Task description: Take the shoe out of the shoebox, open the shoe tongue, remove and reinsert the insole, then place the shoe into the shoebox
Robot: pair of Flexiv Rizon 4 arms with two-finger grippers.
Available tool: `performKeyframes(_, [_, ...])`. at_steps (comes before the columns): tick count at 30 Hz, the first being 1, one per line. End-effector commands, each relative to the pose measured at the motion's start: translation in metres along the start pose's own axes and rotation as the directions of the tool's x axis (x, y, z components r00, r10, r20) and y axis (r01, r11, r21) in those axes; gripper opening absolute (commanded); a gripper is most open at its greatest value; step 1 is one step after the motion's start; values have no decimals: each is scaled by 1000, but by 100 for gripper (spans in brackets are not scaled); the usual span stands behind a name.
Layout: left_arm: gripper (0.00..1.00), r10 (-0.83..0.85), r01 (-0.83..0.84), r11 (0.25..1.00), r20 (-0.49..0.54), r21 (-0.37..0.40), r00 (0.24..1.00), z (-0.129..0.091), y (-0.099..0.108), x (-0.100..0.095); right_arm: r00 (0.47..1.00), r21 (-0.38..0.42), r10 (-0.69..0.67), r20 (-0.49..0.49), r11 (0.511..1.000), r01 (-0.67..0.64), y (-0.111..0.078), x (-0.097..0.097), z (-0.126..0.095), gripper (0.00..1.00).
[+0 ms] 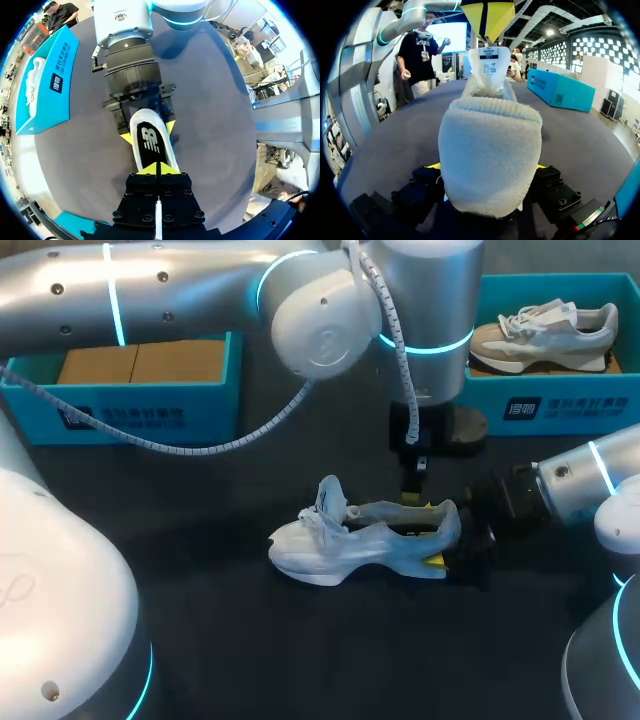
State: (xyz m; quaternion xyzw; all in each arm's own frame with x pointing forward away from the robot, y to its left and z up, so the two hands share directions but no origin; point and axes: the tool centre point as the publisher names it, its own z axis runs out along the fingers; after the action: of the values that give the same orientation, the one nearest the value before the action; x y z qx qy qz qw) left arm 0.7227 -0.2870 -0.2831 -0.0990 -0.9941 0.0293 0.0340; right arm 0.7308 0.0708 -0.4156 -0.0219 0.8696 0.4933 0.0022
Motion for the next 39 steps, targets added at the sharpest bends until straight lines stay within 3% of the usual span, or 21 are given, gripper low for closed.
performKeyframes(1, [0,1,-1,1000,-1,1,1000,0,1,0,1000,3,0,1,1000,0,-6,-1,3,0])
performKeyframes(9, [0,1,-1,1000,-1,1,1000,0,1,0,1000,3,0,1,1000,0,-6,-1,3,0])
performKeyframes(18, [0,46,-48,998,31,45,998,21,2,8,1000,3,0,1,1000,0,-6,-1,3,0])
performKeyframes(28, [0,23,-22,997,-17,70,1000,54,5,4,1000,3,0,1,1000,0,-6,-1,3,0])
performKeyframes(39, [0,17,-11,994,-54,110,998,76,2,3,1000,3,0,1,1000,0,-6,-1,3,0])
